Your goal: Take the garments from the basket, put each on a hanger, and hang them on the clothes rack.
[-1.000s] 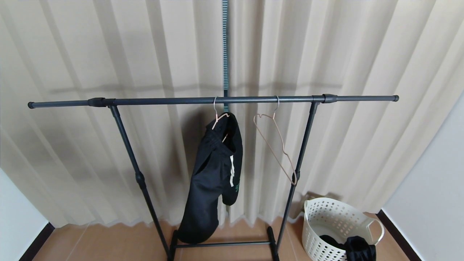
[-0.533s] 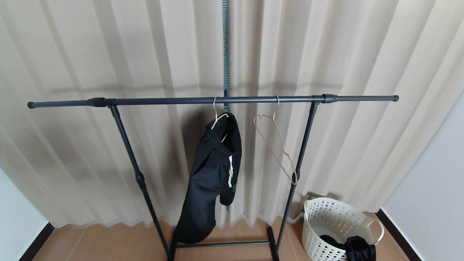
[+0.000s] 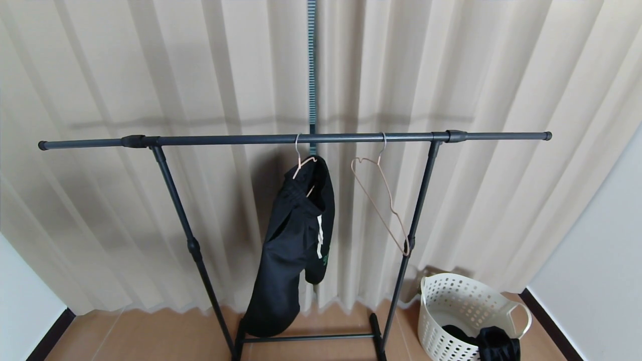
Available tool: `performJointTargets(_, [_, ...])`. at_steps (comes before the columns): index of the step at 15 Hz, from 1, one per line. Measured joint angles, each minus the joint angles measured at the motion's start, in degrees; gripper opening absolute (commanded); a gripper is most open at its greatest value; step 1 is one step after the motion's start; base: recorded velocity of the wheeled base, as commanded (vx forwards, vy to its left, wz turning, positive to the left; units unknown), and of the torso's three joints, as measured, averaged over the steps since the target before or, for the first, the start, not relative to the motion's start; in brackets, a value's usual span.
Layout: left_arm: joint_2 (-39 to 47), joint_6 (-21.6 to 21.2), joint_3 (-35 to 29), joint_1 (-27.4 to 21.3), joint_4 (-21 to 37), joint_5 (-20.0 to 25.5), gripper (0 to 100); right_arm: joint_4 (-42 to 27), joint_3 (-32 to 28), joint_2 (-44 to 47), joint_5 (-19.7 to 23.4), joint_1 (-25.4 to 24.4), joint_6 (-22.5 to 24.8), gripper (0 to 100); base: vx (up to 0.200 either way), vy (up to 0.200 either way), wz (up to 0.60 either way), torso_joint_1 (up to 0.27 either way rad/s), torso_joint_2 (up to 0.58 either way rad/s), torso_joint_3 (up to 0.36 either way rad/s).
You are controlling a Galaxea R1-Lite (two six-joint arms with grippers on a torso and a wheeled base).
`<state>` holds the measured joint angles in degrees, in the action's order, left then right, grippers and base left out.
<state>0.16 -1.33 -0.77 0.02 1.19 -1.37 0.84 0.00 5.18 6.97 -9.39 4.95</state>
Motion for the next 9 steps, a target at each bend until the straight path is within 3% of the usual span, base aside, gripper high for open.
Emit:
performJointTargets(3, [0.00,0.00,0.06,0.22,0.00,-0.22,100,0.22,0.00,0.02,-8.94,0.22,-3.36,100,0.000,0.000,0.00,0.000,0.00,0.000])
performJointTargets(6, [0.00,-0.04,0.04,0.22,-0.05,-0.24,100,0.24,0.00,-0.11,-9.51,4.64,-2.84,100,0.000,0.000,0.00,0.000,0.00,0.000])
performJointTargets(9, [0.00,-0.01,0.04,0.22,-0.05,-0.20,100,0.27,0.00,-2.99,-5.32,8.70,-0.71,100,0.000,0.000,0.00,0.000,0.00,0.000])
